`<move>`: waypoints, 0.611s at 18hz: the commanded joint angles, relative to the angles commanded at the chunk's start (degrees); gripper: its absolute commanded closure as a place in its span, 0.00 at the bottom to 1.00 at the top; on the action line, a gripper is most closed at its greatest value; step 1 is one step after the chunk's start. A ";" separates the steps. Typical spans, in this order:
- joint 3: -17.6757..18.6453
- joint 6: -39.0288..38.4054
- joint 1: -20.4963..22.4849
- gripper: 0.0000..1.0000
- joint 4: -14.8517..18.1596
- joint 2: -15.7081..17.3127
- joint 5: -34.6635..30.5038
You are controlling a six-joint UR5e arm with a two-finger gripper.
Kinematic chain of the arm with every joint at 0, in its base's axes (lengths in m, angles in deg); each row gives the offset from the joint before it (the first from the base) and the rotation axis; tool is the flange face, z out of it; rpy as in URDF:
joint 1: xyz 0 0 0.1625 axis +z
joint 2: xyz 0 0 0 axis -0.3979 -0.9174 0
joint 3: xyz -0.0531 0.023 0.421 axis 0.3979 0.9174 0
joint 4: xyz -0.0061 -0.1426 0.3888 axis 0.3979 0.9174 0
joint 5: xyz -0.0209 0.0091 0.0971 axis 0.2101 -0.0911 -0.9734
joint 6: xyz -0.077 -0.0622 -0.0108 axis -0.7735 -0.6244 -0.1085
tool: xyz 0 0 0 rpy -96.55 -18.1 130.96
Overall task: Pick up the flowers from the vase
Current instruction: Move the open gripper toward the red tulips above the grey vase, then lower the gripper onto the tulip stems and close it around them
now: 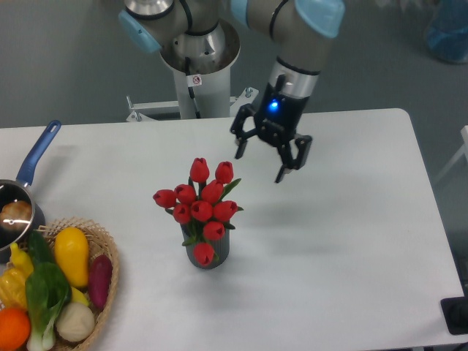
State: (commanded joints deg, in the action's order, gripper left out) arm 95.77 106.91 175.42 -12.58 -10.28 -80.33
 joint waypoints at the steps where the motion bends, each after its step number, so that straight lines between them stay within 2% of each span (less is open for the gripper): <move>1: 0.00 0.00 -0.36 0.00 0.00 -0.27 1.58; 6: -0.61 -0.44 -2.73 0.00 -0.53 -2.90 6.78; 10: -0.79 -0.44 -2.91 0.00 -0.62 -3.34 8.19; 11: -0.79 -0.44 -2.91 0.03 -0.62 -3.52 8.63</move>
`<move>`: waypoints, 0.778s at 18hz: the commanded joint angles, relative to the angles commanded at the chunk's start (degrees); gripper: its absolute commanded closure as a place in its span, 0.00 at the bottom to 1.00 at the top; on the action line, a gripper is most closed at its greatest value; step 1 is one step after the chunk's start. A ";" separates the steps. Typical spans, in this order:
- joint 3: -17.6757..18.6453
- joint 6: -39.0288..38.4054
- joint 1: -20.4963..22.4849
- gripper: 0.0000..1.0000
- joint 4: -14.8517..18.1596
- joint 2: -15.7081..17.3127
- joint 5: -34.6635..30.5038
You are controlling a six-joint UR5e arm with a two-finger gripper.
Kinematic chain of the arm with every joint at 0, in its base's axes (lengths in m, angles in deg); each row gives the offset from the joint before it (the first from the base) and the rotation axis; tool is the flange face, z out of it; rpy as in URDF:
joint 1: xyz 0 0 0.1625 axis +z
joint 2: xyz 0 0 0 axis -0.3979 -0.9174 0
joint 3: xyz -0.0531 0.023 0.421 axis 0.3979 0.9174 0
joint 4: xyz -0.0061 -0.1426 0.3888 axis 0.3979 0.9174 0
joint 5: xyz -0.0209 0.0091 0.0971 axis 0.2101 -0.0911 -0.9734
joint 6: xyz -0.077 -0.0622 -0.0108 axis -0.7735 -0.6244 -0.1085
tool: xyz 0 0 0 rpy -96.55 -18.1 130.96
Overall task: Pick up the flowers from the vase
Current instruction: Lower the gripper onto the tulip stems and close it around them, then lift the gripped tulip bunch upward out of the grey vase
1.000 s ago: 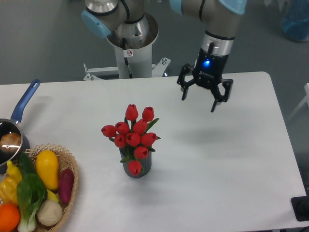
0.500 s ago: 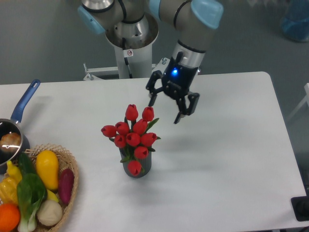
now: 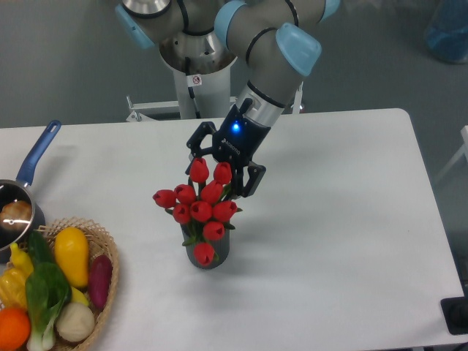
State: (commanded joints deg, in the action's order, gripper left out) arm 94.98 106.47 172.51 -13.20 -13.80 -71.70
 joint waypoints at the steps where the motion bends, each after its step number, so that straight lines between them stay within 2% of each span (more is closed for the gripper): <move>1: 0.00 0.00 0.09 0.10 0.00 -0.35 0.61; 6: 0.09 0.44 0.18 0.69 -0.18 -0.97 1.85; 8: 0.09 0.44 0.35 0.89 -0.18 -1.06 3.07; 9: 0.26 0.44 0.53 0.94 -0.09 -1.06 4.30; 14: 0.09 0.00 1.40 1.00 -0.09 -1.15 7.47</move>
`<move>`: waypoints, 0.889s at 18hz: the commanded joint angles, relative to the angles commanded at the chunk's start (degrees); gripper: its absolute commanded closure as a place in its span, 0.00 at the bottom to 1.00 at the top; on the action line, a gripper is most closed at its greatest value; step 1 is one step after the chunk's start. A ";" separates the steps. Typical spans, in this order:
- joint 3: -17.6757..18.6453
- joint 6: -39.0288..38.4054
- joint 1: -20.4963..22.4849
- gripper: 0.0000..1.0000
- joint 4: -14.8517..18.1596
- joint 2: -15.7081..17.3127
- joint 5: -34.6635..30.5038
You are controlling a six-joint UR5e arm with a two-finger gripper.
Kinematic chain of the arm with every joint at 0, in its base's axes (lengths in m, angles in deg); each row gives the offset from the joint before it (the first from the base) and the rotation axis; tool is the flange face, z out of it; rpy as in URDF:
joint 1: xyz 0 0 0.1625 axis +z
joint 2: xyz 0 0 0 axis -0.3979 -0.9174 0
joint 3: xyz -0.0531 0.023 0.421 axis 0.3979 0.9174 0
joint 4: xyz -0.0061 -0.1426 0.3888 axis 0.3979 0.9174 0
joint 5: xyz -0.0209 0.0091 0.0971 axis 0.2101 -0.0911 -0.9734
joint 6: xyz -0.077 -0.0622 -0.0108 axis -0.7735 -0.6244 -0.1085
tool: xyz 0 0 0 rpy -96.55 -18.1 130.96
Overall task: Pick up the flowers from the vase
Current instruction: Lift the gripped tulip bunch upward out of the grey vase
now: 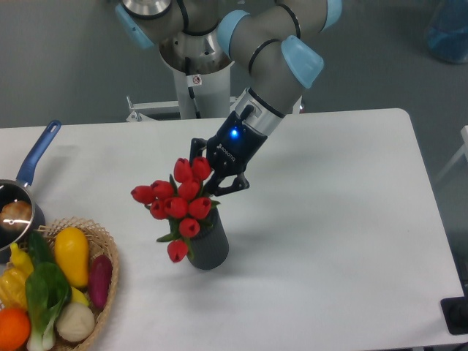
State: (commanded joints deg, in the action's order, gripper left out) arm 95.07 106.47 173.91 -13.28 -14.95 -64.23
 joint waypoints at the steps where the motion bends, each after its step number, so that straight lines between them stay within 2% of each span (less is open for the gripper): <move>1: -0.09 0.00 0.18 1.00 0.00 0.00 0.44; 5: -0.70 -0.09 0.53 1.00 0.00 0.00 0.97; 16: -1.06 -2.02 2.73 0.98 0.97 2.63 6.33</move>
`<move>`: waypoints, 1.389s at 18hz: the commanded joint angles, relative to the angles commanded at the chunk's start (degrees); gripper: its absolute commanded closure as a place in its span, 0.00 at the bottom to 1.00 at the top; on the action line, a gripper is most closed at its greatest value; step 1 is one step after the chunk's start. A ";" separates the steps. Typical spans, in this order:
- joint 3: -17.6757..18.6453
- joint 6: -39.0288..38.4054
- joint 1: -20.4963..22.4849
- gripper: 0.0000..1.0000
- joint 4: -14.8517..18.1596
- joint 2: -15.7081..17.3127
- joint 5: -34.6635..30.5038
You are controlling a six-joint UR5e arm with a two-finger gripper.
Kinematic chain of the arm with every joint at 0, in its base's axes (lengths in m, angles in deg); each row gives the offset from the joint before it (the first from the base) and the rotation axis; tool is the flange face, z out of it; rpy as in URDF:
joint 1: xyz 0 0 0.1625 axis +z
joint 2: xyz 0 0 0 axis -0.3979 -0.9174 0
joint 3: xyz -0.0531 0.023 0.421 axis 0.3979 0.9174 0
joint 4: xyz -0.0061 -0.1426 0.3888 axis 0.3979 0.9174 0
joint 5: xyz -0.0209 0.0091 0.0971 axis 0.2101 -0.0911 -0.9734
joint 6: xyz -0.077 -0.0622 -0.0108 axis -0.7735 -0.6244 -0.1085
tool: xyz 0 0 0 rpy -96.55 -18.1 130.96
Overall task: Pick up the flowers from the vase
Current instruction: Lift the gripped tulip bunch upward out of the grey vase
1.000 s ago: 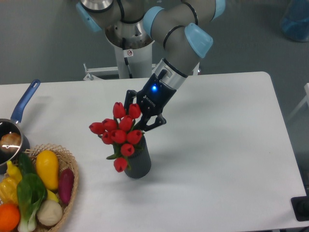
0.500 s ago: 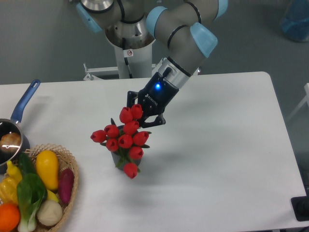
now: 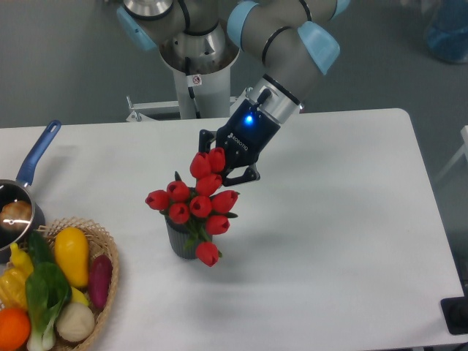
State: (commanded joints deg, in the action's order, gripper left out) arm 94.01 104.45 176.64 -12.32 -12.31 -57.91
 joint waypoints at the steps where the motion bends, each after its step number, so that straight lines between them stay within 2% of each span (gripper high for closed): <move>1: 0.00 -1.75 0.00 0.98 -0.09 0.26 0.18; 6: -1.93 -8.70 0.09 0.98 -0.09 0.97 1.76; 14: -2.55 -12.48 2.10 0.98 0.09 3.08 3.96; 21: -6.24 -15.74 3.78 0.98 0.26 3.52 5.10; 25: -8.26 -18.36 5.53 0.98 0.27 3.52 8.17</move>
State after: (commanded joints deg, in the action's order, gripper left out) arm 85.76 86.09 182.17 -12.05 -8.80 -49.73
